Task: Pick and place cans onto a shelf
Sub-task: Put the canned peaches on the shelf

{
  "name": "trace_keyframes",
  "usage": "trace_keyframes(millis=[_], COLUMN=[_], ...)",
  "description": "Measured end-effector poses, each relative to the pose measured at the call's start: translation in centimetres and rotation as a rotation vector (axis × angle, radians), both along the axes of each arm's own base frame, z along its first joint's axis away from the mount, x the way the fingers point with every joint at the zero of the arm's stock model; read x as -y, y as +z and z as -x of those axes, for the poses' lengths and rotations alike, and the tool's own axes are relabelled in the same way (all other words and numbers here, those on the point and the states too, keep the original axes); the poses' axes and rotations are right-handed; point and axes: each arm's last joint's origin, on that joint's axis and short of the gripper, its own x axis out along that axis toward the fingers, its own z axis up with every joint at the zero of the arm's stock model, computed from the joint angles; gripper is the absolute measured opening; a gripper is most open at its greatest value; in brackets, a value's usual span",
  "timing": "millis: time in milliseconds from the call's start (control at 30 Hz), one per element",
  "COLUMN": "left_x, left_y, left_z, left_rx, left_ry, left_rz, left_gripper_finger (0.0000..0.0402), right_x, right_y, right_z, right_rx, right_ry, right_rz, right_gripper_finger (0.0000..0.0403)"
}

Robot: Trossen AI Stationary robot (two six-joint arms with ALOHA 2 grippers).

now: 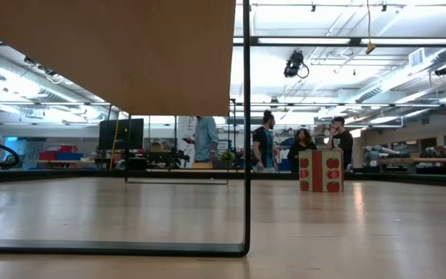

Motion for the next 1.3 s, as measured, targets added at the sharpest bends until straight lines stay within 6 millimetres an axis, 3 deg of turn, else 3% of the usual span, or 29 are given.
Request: trace_keyframes(millis=[367, 833, 1033, 1300], left_x=[0.0, -0.1, -0.1, -0.1], left_y=[0.0, -0.1, -0.1, -0.2], left_z=[0.0, 0.1, 0.1, 0.2], left_rx=[-0.003, -0.015, -0.021, -0.031], left_ry=[-0.002, -0.004, -0.006, -0.022], left_rz=[-0.005, -0.010, -0.010, -0.026], left_gripper_finger=[0.0142, 0.0142, 0.0142, 0.0142], right_x=[-0.1, -0.9, -0.1, 1.7], right_y=[-0.1, -3.5, -3.6, -3.6], right_z=[-0.5, -2.4, -3.1, -4.5], right_rx=[0.000, -0.090, -0.026, 0.029], right_ry=[-0.026, -0.030, -0.030, 0.096], right_rz=[-0.037, 0.011, 0.095, 0.170], right_gripper_finger=[0.0348, 0.0348, 0.0348, 0.0348])
